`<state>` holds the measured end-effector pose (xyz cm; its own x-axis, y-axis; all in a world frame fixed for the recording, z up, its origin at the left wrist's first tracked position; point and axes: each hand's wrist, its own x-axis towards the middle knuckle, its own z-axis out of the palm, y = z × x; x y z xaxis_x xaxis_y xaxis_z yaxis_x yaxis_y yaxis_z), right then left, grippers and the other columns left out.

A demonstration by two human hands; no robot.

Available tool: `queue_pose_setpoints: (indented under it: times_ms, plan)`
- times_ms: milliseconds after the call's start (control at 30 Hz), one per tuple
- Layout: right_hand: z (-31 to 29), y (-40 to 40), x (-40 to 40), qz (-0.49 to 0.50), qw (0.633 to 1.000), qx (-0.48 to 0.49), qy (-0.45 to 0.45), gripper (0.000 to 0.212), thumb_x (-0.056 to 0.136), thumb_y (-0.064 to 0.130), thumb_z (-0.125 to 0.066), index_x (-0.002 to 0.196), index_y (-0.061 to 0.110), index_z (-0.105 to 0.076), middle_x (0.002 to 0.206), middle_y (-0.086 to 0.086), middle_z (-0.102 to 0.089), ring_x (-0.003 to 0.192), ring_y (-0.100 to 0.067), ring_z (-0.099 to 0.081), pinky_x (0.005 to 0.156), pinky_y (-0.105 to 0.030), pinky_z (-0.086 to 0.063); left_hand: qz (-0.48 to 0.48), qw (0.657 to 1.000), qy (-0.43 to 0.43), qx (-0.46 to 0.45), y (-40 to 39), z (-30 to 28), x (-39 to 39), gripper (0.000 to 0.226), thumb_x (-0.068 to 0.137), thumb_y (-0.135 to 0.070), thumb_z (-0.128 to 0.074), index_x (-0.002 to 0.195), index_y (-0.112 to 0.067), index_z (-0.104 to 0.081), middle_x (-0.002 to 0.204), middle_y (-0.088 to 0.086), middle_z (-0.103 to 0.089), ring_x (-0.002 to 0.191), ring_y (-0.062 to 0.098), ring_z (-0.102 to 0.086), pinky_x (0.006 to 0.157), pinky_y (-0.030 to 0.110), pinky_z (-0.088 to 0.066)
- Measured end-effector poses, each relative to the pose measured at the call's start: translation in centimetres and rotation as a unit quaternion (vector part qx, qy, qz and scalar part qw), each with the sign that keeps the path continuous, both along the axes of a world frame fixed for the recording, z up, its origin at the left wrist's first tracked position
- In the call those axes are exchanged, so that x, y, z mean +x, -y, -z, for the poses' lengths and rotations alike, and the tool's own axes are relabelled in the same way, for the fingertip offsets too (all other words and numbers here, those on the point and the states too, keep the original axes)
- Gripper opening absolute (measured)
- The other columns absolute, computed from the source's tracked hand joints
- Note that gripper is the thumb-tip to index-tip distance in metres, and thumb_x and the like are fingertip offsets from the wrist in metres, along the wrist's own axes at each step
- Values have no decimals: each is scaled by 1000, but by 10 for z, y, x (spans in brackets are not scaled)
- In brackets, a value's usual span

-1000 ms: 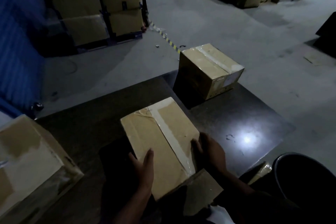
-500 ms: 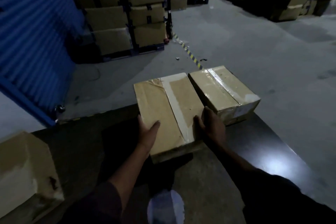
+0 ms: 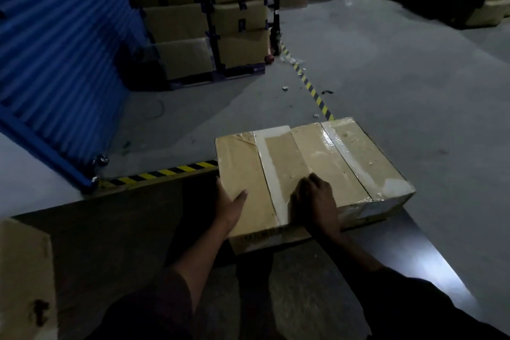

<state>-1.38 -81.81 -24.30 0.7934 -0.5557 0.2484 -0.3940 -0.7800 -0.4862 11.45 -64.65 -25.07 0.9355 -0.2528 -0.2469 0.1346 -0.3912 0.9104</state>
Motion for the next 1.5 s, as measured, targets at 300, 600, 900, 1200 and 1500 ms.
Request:
queue_pose_setpoints:
  times_ms: [300,600,900,1200,1500]
  plan:
    - [23,-15,3,-11,993,-103,-65,51,74,14,-52,117,-9,-62,124,-25,-61,116,-39,-58,100,-43,-45,20,994,63,90,0,20,-10,95,93,-27,-68,159,-13,0,165,11,-13,149,30,-23,118,38,-24]
    - [1,-61,11,-129,991,38,18,50,80,7,-66,127,-8,-55,127,-26,-57,120,-37,-50,95,-46,-49,82,970,196,120,-21,-7,-40,81,95,-29,-64,157,-9,-16,166,8,-12,152,23,-16,115,24,-16]
    - [-27,-201,25,-244,962,90,84,43,83,9,-69,124,6,-61,118,-14,-63,111,-31,-58,87,-33,-47,-63,950,291,94,-174,-18,-97,73,93,-64,-44,147,-14,-42,152,2,-42,141,12,-37,113,13,-24]
    - [-40,-373,41,-420,900,85,82,41,86,23,-60,125,11,-60,117,-8,-65,109,-24,-59,89,-28,-44,-215,928,279,124,-341,-38,-105,65,94,-51,-57,149,-21,-40,153,-4,-41,139,6,-37,112,22,-29]
    - [-103,-559,68,-442,871,137,163,37,95,31,-56,130,19,-56,125,2,-60,112,-12,-55,90,-19,-39,-275,881,370,108,-519,-112,-86,64,96,-57,-49,148,-22,-38,149,-5,-44,134,-2,-36,109,11,-30]
